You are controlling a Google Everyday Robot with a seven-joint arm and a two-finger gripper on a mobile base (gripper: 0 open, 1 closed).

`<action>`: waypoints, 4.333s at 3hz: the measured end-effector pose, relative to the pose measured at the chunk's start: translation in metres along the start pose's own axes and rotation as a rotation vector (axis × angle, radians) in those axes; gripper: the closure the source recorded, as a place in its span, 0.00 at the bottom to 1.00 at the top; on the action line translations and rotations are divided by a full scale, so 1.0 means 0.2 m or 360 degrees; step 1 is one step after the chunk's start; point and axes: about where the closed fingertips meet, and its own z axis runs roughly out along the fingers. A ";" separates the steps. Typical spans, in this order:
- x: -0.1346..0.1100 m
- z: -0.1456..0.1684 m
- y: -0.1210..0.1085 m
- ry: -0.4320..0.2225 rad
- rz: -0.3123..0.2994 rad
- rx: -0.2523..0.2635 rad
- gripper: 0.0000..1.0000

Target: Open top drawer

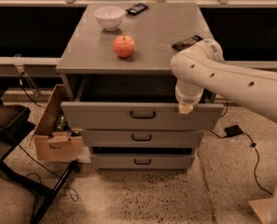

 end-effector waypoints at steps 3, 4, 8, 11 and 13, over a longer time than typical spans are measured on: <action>0.04 -0.05 0.09 0.0034 0.0057 0.0021 1.00; 0.05 -0.07 0.13 0.0045 0.0078 0.0028 1.00; 0.07 -0.12 0.16 0.0057 0.0105 0.0043 0.57; 0.07 -0.12 0.16 0.0057 0.0105 0.0043 0.00; 0.08 -0.07 0.18 0.0061 0.0105 0.0002 0.00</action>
Offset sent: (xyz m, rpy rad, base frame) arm -0.4404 -0.0877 0.1855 -0.1979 -0.2460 -0.7247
